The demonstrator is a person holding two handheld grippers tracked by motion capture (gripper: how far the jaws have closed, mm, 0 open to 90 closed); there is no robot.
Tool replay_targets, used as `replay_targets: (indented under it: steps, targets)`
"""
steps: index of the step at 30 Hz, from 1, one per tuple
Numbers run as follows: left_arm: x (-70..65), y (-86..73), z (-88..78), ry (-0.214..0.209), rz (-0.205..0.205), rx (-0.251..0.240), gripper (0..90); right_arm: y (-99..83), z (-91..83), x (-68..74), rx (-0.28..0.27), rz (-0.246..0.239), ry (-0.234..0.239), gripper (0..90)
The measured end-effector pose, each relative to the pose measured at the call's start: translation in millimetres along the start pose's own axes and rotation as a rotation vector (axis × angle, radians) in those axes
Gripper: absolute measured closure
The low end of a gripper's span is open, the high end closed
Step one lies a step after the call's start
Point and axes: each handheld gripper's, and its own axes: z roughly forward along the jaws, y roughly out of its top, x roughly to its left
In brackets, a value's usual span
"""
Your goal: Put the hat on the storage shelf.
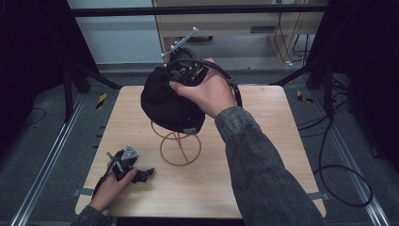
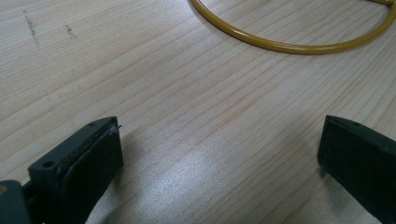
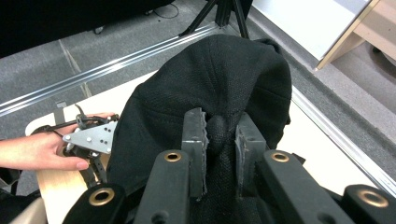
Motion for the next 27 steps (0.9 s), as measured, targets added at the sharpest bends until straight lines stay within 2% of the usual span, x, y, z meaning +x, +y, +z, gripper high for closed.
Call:
replay_targets:
  steps: [14, 27]
  targets:
    - [0.0, 0.0, -0.2, 0.0, 0.003, 0.003, 0.0, 1.2, 20.4, 8.8, 0.065, -0.042, -0.016, 77.4]
    - [0.0, 0.0, -0.3, 0.0, 0.004, 0.004, 0.0, 1.3, 35.2, 10.7, 0.114, -0.05, -0.022, 76.8]
